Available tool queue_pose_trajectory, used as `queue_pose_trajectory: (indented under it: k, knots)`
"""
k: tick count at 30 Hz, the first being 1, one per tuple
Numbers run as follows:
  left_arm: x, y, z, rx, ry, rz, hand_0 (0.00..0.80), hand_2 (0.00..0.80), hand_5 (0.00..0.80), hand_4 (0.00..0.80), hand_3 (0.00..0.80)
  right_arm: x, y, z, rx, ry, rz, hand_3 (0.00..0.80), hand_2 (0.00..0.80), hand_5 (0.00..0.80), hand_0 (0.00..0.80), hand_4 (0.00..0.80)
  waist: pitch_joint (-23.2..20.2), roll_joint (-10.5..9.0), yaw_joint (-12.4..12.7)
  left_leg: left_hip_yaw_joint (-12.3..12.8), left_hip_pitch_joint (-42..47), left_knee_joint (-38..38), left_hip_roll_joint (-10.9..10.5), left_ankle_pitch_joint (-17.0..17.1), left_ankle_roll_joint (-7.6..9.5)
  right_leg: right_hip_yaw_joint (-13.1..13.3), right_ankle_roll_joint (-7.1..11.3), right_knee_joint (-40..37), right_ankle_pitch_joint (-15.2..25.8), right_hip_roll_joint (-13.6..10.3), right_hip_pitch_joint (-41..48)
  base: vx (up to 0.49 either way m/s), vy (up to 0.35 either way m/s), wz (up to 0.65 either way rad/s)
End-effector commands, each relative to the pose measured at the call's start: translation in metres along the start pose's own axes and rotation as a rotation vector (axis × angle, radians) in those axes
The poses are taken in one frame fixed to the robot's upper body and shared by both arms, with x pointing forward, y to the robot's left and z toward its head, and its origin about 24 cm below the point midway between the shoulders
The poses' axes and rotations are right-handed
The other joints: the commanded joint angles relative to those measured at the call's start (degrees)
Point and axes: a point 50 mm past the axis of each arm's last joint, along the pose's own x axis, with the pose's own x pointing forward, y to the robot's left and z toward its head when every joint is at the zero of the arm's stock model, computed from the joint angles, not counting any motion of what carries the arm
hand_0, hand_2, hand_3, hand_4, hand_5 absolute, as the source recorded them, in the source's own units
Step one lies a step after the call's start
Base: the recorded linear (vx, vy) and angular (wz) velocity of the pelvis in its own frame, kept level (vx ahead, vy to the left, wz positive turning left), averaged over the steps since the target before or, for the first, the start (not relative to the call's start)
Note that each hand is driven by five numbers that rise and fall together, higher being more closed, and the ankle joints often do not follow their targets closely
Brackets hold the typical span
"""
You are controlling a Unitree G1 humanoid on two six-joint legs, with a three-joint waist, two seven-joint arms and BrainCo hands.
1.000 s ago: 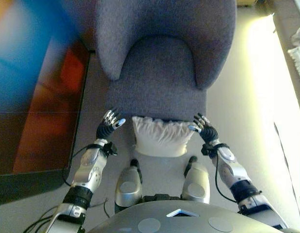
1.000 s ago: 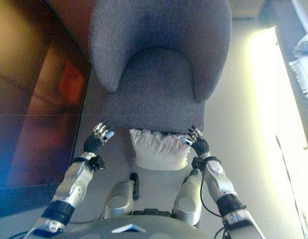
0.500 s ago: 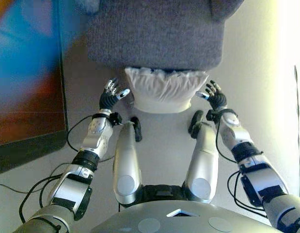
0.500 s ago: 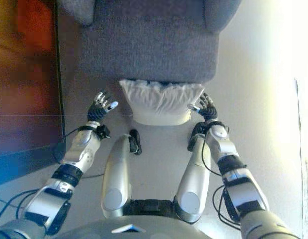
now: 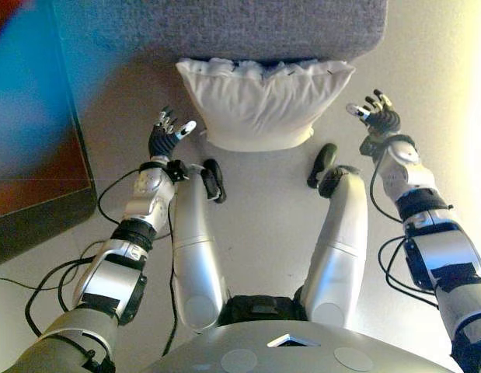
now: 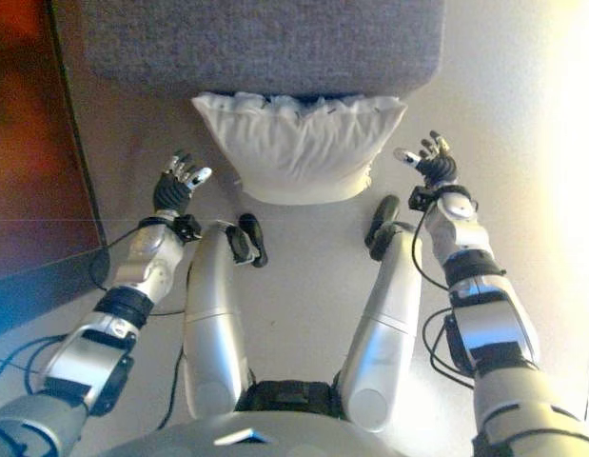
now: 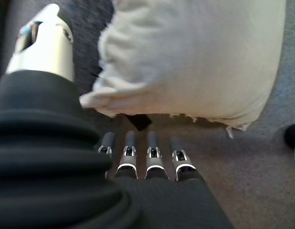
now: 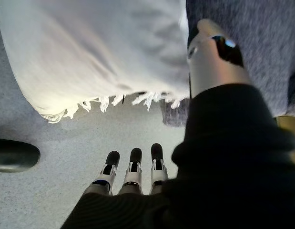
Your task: Pick up the cushion and take it to the sofa
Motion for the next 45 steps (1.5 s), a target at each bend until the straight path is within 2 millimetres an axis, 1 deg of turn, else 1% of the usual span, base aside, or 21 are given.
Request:
queue_pose_trajectory:
  k: [1, 4, 5, 8, 10, 15, 22, 26, 28, 29, 30, 31, 32, 33, 35, 37, 40, 45]
  knots:
    - [0.009, -0.002, 0.019, 0.003, -0.035, -0.058, 0.0, 0.0, 0.0, 0.0, 0.0, 0.003, -0.008, 0.019, -0.001, -0.038, 0.02, 0.0, 0.0, 0.0, 0.0, 0.0, -0.49, 2.01, 0.11, -0.66, -1.35, -3.2, -0.52, 0.65, 0.01, 6.11, 4.15, 4.03, -3.36, -0.93, -0.29, 0.0, 0.0, 0.0]
    - [0.019, -0.003, 0.04, 0.032, -0.051, -0.076, 0.0, 0.0, 0.0, 0.0, 0.0, 0.006, 0.001, 0.035, -0.035, -0.062, 0.087, 0.0, 0.0, 0.0, 0.0, 0.0, -0.49, 1.85, -0.31, -0.78, -3.58, -2.31, -0.19, 0.94, -0.13, 6.54, 4.18, 5.02, -3.59, -0.82, -2.6, 0.0, 0.0, 0.0]
    - [0.023, -0.003, 0.05, 0.029, -0.062, -0.076, 0.0, 0.0, 0.0, 0.0, 0.0, 0.007, 0.004, 0.041, -0.058, -0.069, 0.112, 0.0, 0.0, 0.0, 0.0, 0.0, -0.49, 1.72, -0.54, -0.84, -4.44, -1.89, -0.13, 1.0, -0.14, 6.76, 4.12, 5.31, -3.61, -0.65, -3.45, 0.0, 0.0, 0.0]
    - [0.031, -0.005, 0.073, 0.026, -0.092, -0.093, 0.0, 0.0, 0.0, 0.0, 0.0, 0.009, 0.016, 0.051, -0.103, -0.083, 0.181, 0.0, 0.0, 0.0, 0.0, 0.0, -0.49, 1.4, -0.84, -1.07, -6.14, -1.1, -0.1, 1.12, -0.3, 6.94, 3.96, 5.82, -3.7, -0.43, -5.12, 0.0, 0.0, 0.0]
    - [0.035, -0.006, 0.085, 0.046, -0.109, -0.105, 0.0, 0.0, 0.0, 0.0, 0.0, 0.01, 0.023, 0.058, -0.122, -0.086, 0.221, 0.0, 0.0, 0.0, 0.0, 0.0, -0.49, 1.18, -0.95, -1.17, -6.82, -0.82, 0.07, 1.17, -0.5, 6.99, 4.0, 5.82, -3.54, -0.44, -5.76, 0.0, 0.0, 0.0]
    - [0.041, -0.008, 0.104, 0.063, -0.121, -0.104, 0.0, 0.0, 0.0, 0.0, 0.0, 0.012, 0.035, 0.072, -0.157, -0.106, 0.282, 0.0, 0.0, 0.0, 0.0, 0.0, -0.49, 1.03, -1.39, -0.95, -7.89, -0.83, 0.49, 1.45, -0.77, 7.21, 3.99, 5.52, -3.25, -0.15, -6.77, 0.017, 0.012, -0.03]
    - [0.049, -0.019, 0.122, 0.111, -0.122, -0.133, 0.0, 0.0, 0.0, 0.0, 0.0, 0.013, 0.055, 0.092, -0.222, -0.139, 0.351, 0.0, 0.0, 0.0, 0.0, 0.0, -0.49, 0.9, -1.49, -0.68, -9.03, -2.06, 0.46, 2.17, -1.21, 7.01, 3.94, 4.39, -2.66, 0.18, -7.96, 0.0, 0.0, 0.0]
    - [0.052, -0.028, 0.13, 0.121, -0.123, -0.171, 0.0, 0.0, 0.0, 0.0, 0.0, 0.014, 0.065, 0.102, -0.243, -0.156, 0.377, 0.0, 0.0, 0.0, 0.0, 0.0, -0.49, 0.92, -1.54, -0.46, -9.5, -2.79, 0.1, 2.54, -1.29, 6.84, 3.92, 3.74, -2.26, 0.39, -8.5, 0.0, 0.0, 0.0]
    - [0.053, -0.039, 0.134, 0.132, -0.134, -0.214, 0.0, 0.0, 0.0, 0.0, 0.0, 0.013, 0.073, 0.107, -0.247, -0.168, 0.408, 0.0, 0.0, 0.0, 0.0, 0.0, -0.49, 0.8, -1.59, -0.37, -9.58, -3.46, -0.03, 2.76, -1.37, 6.6, 4.0, 3.1, -1.95, 0.43, -8.55, 0.0, 0.0, 0.0]
    - [0.053, -0.042, 0.136, 0.133, -0.139, -0.237, 0.285, 0.285, 0.285, 0.285, 0.285, 0.012, 0.076, 0.108, -0.253, -0.171, 0.43, 0.0, 0.0, 0.0, 0.0, 0.0, -0.49, 0.74, -1.58, -0.34, -9.63, -3.74, -0.07, 2.83, -1.36, 6.49, 4.03, 2.87, -1.88, 0.42, -8.57, -0.031, -0.018, 0.0]
    - [0.053, -0.05, 0.14, 0.135, -0.152, -0.275, 0.681, 0.681, 0.681, 0.681, 0.681, 0.011, 0.083, 0.111, -0.27, -0.175, 0.461, 0.0, 0.0, 0.0, 0.0, 0.0, -0.49, 0.69, -1.59, -0.24, -9.77, -4.27, -0.13, 3.03, -1.39, 6.36, 4.04, 2.5, -1.77, 0.47, -8.68, -0.032, -0.018, 0.0]
    - [0.052, -0.056, 0.141, 0.138, -0.16, -0.308, 0.8, 0.8, 0.8, 0.8, 0.8, 0.011, 0.087, 0.111, -0.283, -0.177, 0.479, 0.201, 0.201, 0.201, 0.201, 0.201, -0.49, 0.7, -1.61, -0.19, -9.81, -4.6, -0.17, 3.18, -1.43, 6.34, 4.07, 2.3, -1.66, 0.53, -8.75, 0.0, 0.0, 0.0]
    - [0.052, -0.06, 0.141, 0.141, -0.167, -0.33, 0.8, 0.8, 0.8, 0.8, 0.8, 0.01, 0.089, 0.11, -0.298, -0.173, 0.491, 0.458, 0.458, 0.458, 0.458, 0.458, -0.49, 0.72, -1.64, -0.12, -9.77, -4.95, -0.27, 3.27, -1.48, 6.31, 4.11, 1.99, -1.53, 0.6, -8.71, 0.0, 0.0, 0.0]
    - [0.051, -0.066, 0.142, 0.149, -0.176, -0.358, 0.8, 0.8, 0.8, 0.8, 0.8, 0.01, 0.092, 0.11, -0.318, -0.167, 0.506, 0.8, 0.8, 0.8, 0.8, 0.8, -0.49, 0.79, -1.63, -0.07, -9.75, -5.43, -0.37, 3.41, -1.54, 6.29, 4.17, 1.55, -1.32, 0.64, -8.73, 0.0, 0.0, 0.0]
    - [0.05, -0.076, 0.142, 0.17, -0.186, -0.394, 0.8, 0.8, 0.8, 0.8, 0.8, 0.009, 0.096, 0.109, -0.343, -0.155, 0.528, 0.8, 0.8, 0.8, 0.8, 0.8, -0.49, 0.84, -1.56, 0.03, -9.63, -6.14, -0.68, 3.7, -1.68, 6.14, 4.32, 0.91, -0.97, 0.69, -8.6, 0.0, 0.0, 0.0]
    - [0.049, -0.081, 0.141, 0.176, -0.192, -0.406, 0.8, 0.8, 0.8, 0.8, 0.8, 0.009, 0.098, 0.107, -0.365, -0.151, 0.532, 0.8, 0.8, 0.8, 0.8, 0.8, -0.49, 0.82, -1.53, 0.08, -9.52, -6.6, -0.7, 3.94, -1.79, 6.05, 4.45, 0.51, -0.74, 0.72, -8.43, 0.0, 0.0, 0.0]
    - [0.049, -0.084, 0.142, 0.176, -0.199, -0.407, 0.8, 0.8, 0.8, 0.8, 0.8, 0.01, 0.1, 0.104, -0.374, -0.148, 0.531, 0.8, 0.8, 0.8, 0.8, 0.8, -0.49, 0.75, -1.48, 0.11, -9.25, -7.16, -0.81, 4.24, -1.9, 5.94, 4.49, 0.15, -0.59, 0.92, -8.14, 0.0, 0.0, 0.0]
    - [0.048, -0.083, 0.144, 0.171, -0.223, -0.402, 0.8, 0.8, 0.8, 0.8, 0.8, 0.011, 0.097, 0.104, -0.349, -0.161, 0.498, 0.8, 0.8, 0.8, 0.8, 0.8, -0.49, 0.72, -1.48, 0.11, -8.01, -8.59, -0.73, 4.73, -2.32, 5.7, 4.67, -0.96, -0.32, 1.31, -6.75, -0.003, -0.006, 0.0]
